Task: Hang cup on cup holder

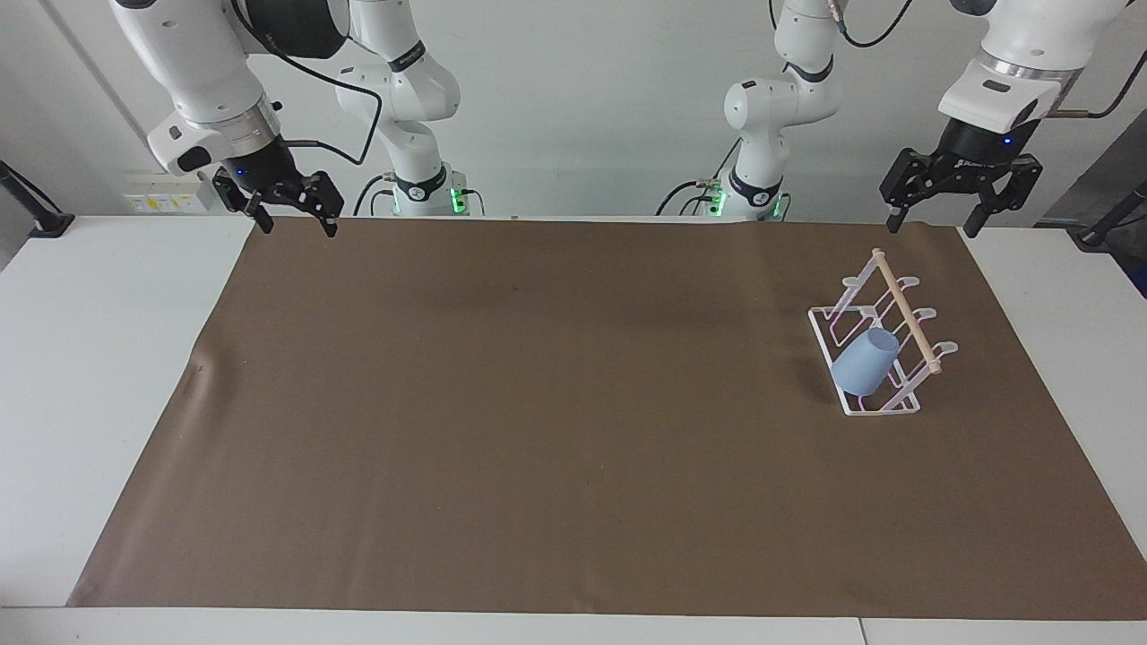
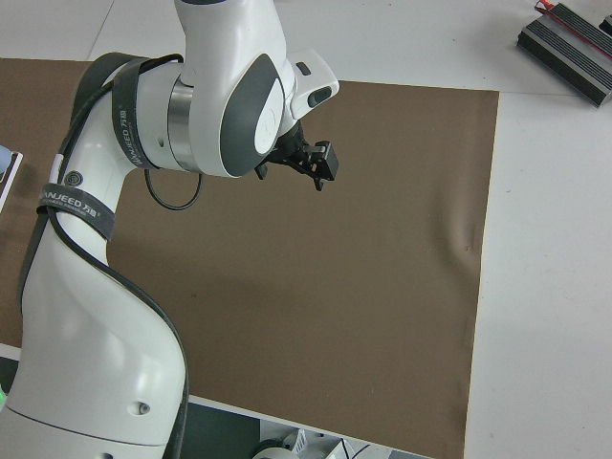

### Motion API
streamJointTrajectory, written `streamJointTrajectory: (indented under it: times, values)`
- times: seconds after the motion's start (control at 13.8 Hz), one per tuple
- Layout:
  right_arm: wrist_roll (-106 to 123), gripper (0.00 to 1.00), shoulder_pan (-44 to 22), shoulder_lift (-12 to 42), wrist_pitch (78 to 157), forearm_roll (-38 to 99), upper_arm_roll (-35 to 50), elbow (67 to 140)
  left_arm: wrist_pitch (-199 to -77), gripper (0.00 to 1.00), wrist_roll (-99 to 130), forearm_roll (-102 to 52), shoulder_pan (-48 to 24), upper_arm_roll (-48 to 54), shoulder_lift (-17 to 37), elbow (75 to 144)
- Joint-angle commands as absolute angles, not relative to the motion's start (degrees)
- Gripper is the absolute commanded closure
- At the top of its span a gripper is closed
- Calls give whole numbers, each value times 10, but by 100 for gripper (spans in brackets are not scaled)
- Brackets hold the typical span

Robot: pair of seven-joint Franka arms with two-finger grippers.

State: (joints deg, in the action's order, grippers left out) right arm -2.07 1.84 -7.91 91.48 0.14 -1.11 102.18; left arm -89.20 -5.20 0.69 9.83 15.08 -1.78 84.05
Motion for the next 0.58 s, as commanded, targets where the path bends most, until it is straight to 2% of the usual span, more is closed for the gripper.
streamJointTrajectory:
  times: [0.0, 0.22, 0.51]
  values:
    - [-46, 0, 8, -91, 936, -12, -7, 1034, -853, 0, -58, 1, 63, 135, 2, 806]
    - [-47, 0, 1, -73, 929, -16, -7, 996, -839, 0, -59, -1, -16, 42, 6, 792]
    - [-41, 0, -2, -60, 924, -30, -7, 975, -832, 0, -59, -1, -56, 20, 2, 787]
